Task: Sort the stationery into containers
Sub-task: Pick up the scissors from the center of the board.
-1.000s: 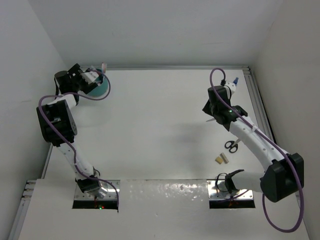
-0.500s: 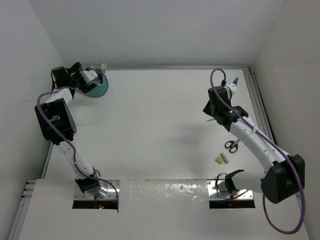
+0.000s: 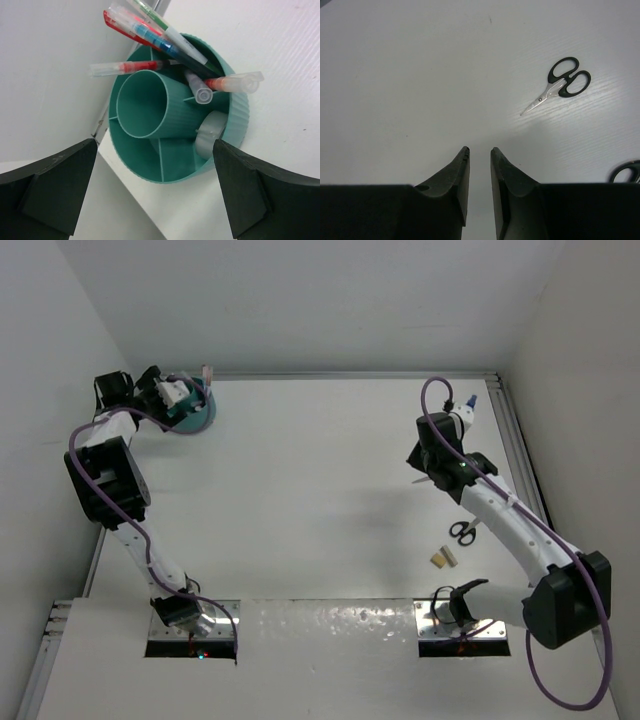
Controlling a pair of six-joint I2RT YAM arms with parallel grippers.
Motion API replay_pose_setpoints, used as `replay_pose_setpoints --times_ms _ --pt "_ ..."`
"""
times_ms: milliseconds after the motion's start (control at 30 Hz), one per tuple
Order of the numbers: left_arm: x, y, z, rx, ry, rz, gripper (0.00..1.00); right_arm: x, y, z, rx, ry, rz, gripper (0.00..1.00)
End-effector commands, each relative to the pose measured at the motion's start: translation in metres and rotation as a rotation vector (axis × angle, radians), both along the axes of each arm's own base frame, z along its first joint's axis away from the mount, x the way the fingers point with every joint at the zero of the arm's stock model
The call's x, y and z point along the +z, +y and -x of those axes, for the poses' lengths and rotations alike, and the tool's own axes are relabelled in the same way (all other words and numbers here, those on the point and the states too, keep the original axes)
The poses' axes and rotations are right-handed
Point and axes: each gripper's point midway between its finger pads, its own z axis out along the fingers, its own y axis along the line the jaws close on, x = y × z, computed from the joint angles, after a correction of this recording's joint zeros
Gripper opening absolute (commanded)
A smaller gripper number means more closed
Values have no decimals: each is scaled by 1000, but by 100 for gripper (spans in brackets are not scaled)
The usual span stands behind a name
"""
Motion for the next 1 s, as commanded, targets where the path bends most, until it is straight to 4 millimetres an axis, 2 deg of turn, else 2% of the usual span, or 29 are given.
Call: replay_pose_setpoints --times_ms 0,100,167,200,233,300,333,367,400,433,500,533,567,600,633,667,733,767,800,833,867,900,933,967 --pt "20 -5 3 -26 -24 51 100 20 -6 1 -17 -55 13 23" --pt "46 0 0 24 -69 97 100 24 -6 3 -14 -60 6 23" --pt "76 5 -7 106 -120 153 100 23 -5 5 26 -10 7 26" --pt "94 7 -13 140 -163 186 100 8 -9 14 42 89 44 26" --pt "123 15 -18 238 -211 279 100 14 -11 15 41 113 50 27" --pt "156 17 -21 315 -258 366 100 2 -21 28 19 203 87 28" --pt "176 21 -16 394 -272 440 99 -9 -25 36 9 232 93 29" --pt "186 22 -13 432 -284 471 99 -15 -26 37 -6 236 62 30" --pt "187 23 -7 477 -276 512 98 -23 -27 41 -12 250 33 30" --pt "206 31 4 590 -310 595 95 -40 -34 49 -37 285 2 30" --pt "210 37 16 705 -313 673 92 -53 -23 51 -23 303 -109 29" --pt "205 42 28 798 -280 710 89 -64 -25 54 -33 327 -127 29" --pt "200 45 35 845 -252 720 87 -67 -25 53 -34 331 -138 29" --pt "185 47 47 929 -175 732 84 -67 -28 49 -54 321 -137 26" --pt "179 49 52 962 -148 738 83 -69 -31 47 -79 316 -140 25" --pt "175 49 57 988 -127 739 82 -68 -39 36 -160 279 -200 23" --pt "169 43 65 1010 -88 757 79 -67 -36 23 -186 229 -334 19" --pt "165 40 67 1012 -71 763 78 -62 -46 5 -245 160 -392 19" --pt "164 33 66 1002 -57 770 77 -63 -51 0 -271 155 -400 18" --pt "160 24 69 994 -22 791 76 -57 -68 -11 -330 125 -367 18" --pt "157 14 68 977 8 795 76 -72 -79 -10 -367 182 -318 18" --pt "154 7 68 962 34 799 74 -76 -84 -13 -384 202 -283 17" --pt "143 -3 70 954 94 798 74 -69 -90 -23 -393 195 -255 17" --pt "142 -14 70 934 122 795 73 -73 -111 -21 -437 220 -202 16"
